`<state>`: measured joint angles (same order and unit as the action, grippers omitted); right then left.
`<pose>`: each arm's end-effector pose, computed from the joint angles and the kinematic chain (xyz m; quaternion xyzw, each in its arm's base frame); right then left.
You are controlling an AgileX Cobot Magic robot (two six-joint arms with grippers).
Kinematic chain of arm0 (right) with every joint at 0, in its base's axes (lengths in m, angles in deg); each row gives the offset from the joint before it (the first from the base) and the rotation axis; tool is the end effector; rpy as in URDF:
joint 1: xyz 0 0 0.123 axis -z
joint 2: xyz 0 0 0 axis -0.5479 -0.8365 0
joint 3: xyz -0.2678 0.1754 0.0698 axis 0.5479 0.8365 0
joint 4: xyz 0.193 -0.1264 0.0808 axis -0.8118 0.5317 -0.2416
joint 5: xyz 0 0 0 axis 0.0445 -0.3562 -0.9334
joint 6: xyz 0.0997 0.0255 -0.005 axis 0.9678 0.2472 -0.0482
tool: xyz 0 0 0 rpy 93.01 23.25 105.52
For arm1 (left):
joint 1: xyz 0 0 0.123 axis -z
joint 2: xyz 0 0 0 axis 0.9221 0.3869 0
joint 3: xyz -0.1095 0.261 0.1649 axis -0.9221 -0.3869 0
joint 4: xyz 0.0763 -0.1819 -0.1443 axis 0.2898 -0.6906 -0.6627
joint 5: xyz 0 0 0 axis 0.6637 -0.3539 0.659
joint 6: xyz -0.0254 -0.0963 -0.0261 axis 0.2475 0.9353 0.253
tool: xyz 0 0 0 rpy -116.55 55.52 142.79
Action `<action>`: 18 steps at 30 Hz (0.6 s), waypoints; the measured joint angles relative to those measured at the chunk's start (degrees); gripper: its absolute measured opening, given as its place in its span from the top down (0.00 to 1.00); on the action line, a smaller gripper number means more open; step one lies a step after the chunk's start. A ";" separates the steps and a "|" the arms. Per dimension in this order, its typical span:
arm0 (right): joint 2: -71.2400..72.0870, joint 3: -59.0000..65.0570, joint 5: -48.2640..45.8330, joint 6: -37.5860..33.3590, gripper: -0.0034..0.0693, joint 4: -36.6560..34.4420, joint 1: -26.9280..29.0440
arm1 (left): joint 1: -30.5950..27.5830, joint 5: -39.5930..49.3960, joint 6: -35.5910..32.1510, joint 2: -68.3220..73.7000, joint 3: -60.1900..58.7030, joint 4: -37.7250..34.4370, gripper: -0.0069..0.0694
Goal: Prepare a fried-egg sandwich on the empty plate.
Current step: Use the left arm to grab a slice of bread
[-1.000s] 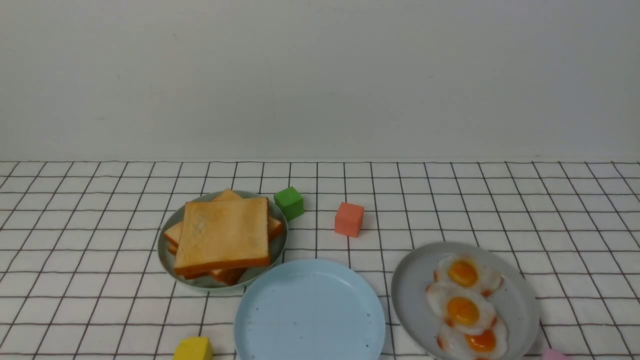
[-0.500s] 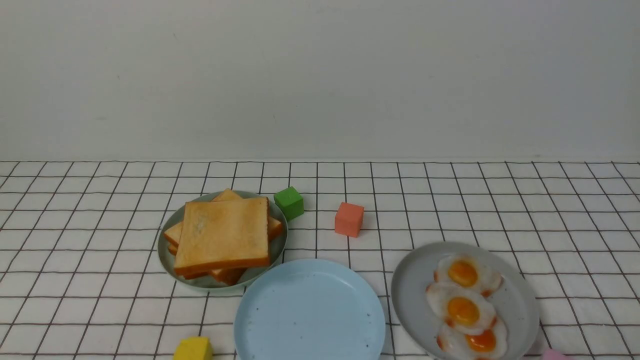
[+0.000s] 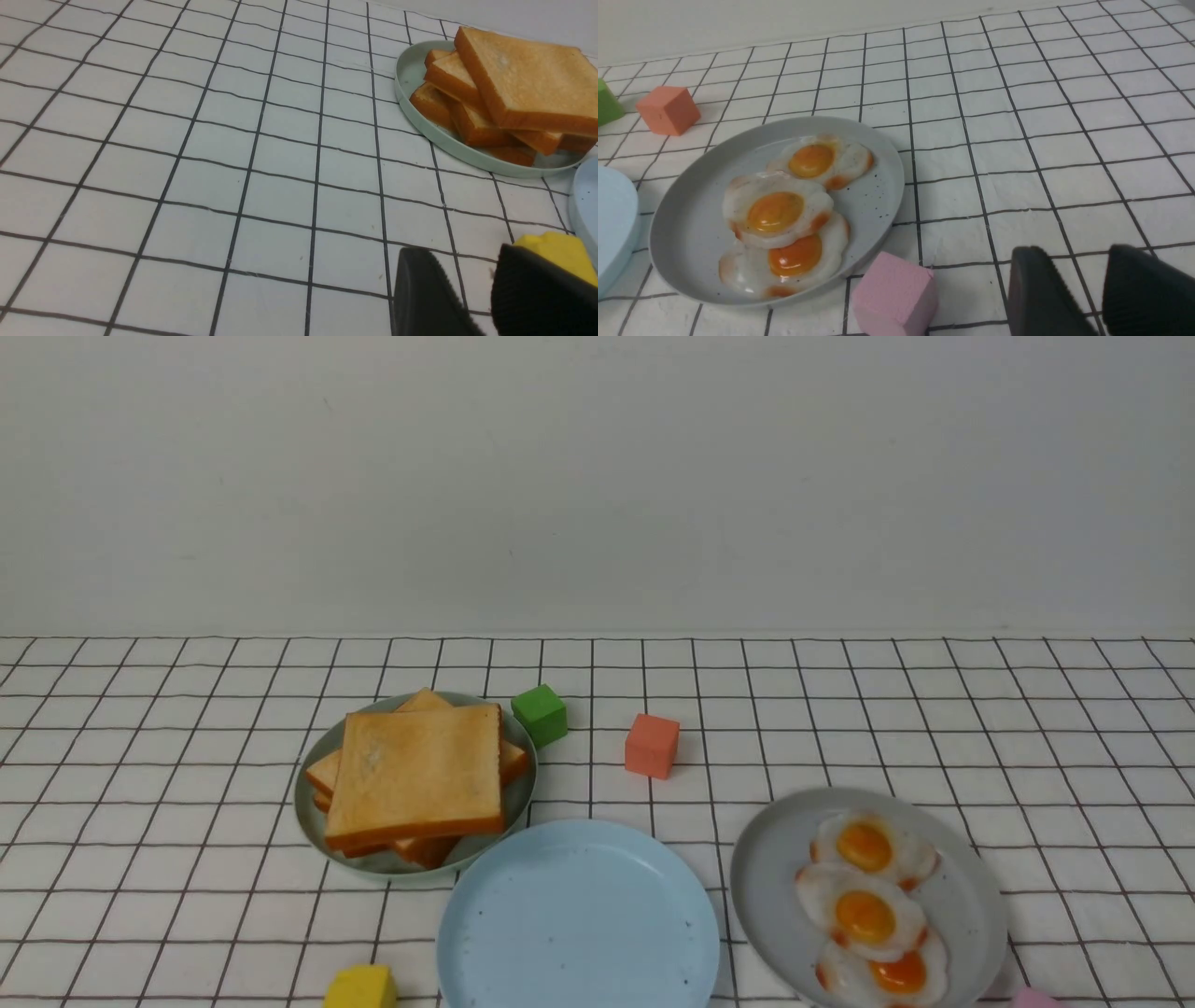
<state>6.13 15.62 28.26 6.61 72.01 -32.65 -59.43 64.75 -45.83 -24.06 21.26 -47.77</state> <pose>0.0135 0.0013 0.1693 0.0432 0.8040 0.0344 0.5920 0.0141 0.0077 0.1648 -0.0836 0.8054 -0.0833 0.5808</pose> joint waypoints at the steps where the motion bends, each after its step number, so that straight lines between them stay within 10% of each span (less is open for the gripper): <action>1: 0.00 0.00 0.33 0.00 0.62 0.00 0.00 | 0.00 -0.06 0.00 0.00 0.00 0.00 0.60; 18: 0.00 0.40 14.23 3.44 0.62 -1.59 0.00 | 0.00 -12.47 0.00 0.00 0.00 0.48 0.60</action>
<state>6.13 16.02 42.49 10.05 70.42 -32.65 -59.43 52.28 -45.83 -24.06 21.26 -47.30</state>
